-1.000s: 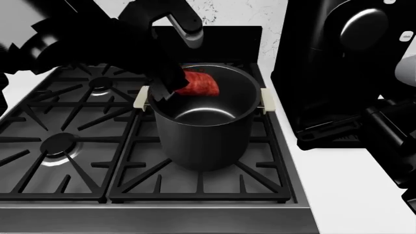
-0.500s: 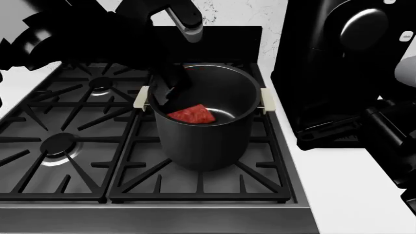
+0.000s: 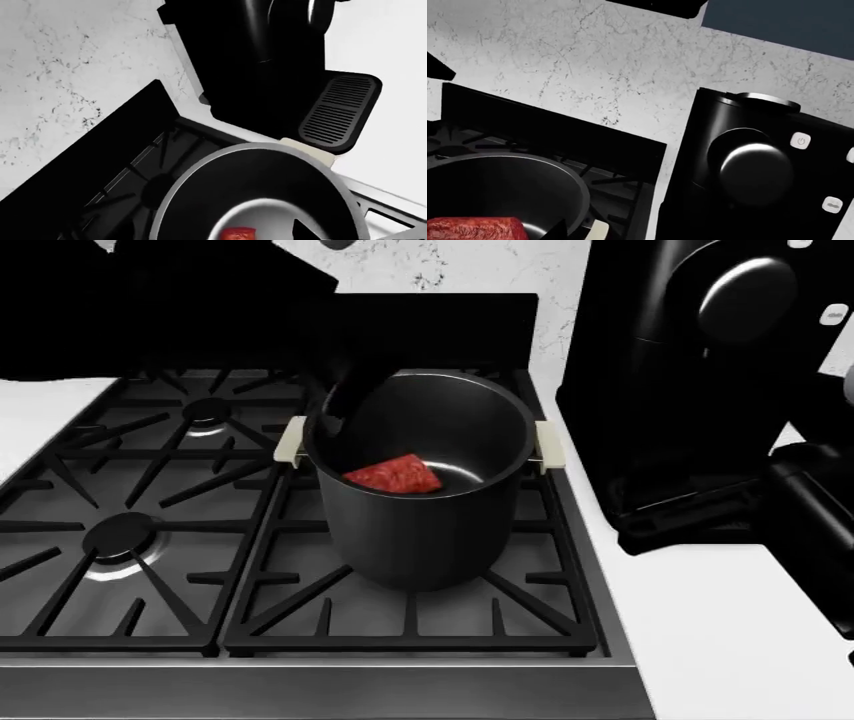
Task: Frozen meat rests on a plate on the counter. Retrieve the meat and place it in a pot on a burner. Then turn the burner on.
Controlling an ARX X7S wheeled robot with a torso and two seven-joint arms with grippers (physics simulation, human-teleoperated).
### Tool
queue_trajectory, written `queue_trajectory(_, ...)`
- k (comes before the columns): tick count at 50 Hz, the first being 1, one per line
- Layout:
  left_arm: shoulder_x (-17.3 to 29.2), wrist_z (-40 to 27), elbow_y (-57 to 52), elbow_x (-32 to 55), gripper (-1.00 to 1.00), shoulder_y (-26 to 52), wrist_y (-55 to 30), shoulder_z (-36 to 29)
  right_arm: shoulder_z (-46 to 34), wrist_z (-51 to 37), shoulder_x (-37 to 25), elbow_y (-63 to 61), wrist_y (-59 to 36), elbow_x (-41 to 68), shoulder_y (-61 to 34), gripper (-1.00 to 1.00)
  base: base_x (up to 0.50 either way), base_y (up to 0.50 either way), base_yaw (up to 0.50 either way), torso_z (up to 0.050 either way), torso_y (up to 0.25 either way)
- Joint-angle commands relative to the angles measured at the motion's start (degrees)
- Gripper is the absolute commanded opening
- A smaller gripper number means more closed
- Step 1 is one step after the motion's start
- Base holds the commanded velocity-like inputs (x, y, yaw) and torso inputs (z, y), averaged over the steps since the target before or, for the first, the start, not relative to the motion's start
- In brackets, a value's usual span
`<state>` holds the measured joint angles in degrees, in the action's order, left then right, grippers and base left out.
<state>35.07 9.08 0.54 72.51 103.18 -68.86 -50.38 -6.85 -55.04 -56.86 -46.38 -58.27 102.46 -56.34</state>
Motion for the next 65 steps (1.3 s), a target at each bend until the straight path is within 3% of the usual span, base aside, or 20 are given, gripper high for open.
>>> queue_trajectory(1, 8.7, -18.9, -13.8, 15.7, 1.0, -10.1, 1.7, 12.0, -0.8, -2.2, -1.0, -1.6, 0.4, 4.5, -3.3, 1.0, 0.0, 0.0, 0.0, 0.0, 0.0)
queue_trajectory(6, 11.5, -25.7, -19.9, 20.4, 1.0, -15.0, 4.6, 14.4, -0.8, -2.5, -1.3, -1.9, 0.7, 5.2, -3.7, 1.0, 0.0, 0.0, 0.0, 0.0, 0.0)
queue_trajectory(21, 19.9, -37.0, -35.3, 18.3, 1.0, -32.5, 18.4, 21.1, -1.2, -5.1, -0.9, -3.5, 2.6, 7.6, -4.1, 1.0, 0.0, 0.0, 0.0, 0.0, 0.0)
queue_trajectory(37, 25.3, -53.3, -46.1, 21.2, 1.0, -43.6, 27.5, 25.5, -0.6, -8.7, 1.2, -4.8, 5.7, 6.5, -1.4, 1.0, 0.0, 0.0, 0.0, 0.0, 0.0)
queue_trajectory(49, 27.9, -56.5, -49.9, 14.4, 1.0, -55.0, 35.7, 29.5, -0.5, -6.5, 3.5, -4.6, 7.7, 7.8, 0.5, 1.0, 0.0, 0.0, 0.0, 0.0, 0.0)
queue_trajectory(65, 25.7, -56.1, -50.0, 9.8, 1.0, -55.1, 34.9, 28.3, -1.3, -4.9, 5.4, -3.5, 7.0, 4.6, 1.4, 1.0, -0.27, 0.0, 0.0, 0.0, 0.0)
